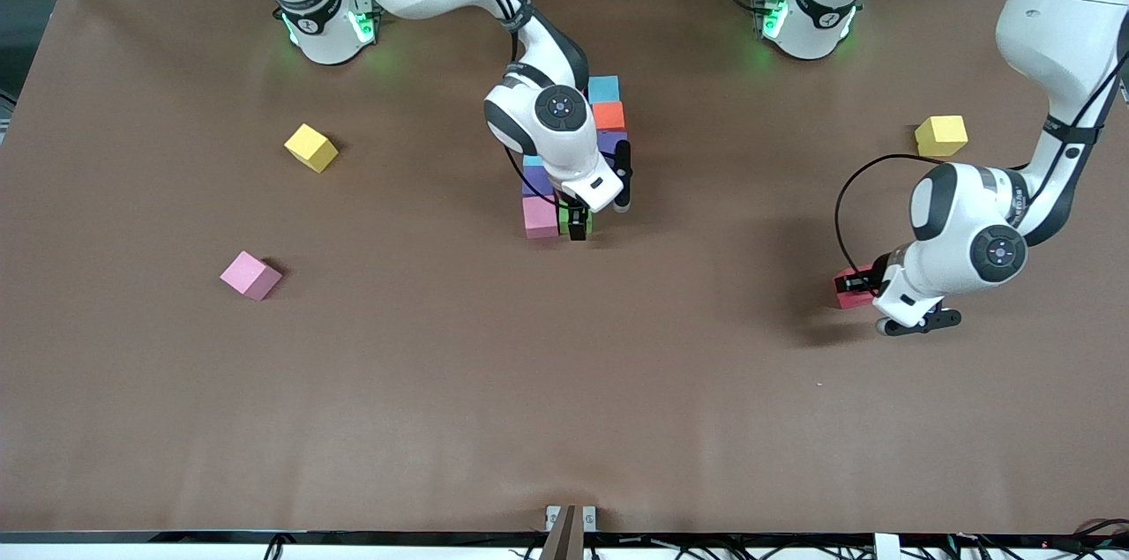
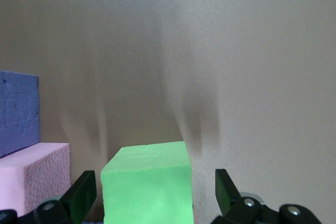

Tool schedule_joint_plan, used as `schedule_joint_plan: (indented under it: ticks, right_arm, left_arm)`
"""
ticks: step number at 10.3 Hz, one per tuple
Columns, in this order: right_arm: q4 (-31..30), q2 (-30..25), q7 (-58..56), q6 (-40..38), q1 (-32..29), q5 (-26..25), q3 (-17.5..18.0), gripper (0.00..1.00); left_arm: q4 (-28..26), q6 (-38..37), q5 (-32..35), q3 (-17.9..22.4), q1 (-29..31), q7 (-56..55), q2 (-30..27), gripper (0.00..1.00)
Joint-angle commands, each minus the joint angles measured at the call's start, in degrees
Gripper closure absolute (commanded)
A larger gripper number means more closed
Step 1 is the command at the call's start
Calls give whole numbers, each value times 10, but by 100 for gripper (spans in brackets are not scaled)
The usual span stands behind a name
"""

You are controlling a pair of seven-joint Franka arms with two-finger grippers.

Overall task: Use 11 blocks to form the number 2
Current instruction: 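Grasp the red cube with the left gripper while the right gripper withdraws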

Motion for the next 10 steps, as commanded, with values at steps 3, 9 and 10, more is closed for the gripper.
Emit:
schedule_joint_plan:
  ticks: [3, 9, 10]
  right_arm:
    - [-13, -103, 9, -125, -22, 10, 11, 0]
    - [-10, -272, 198, -350, -200, 16, 6, 0]
    - [-7, -291, 213, -373, -265, 15, 12, 0]
  left_arm:
    - [7, -1, -47, -31, -30, -199, -3, 73]
    - [8, -1, -49, -136, -105, -639, -1, 69]
    - [9, 9, -49, -136, -132, -704, 1, 69]
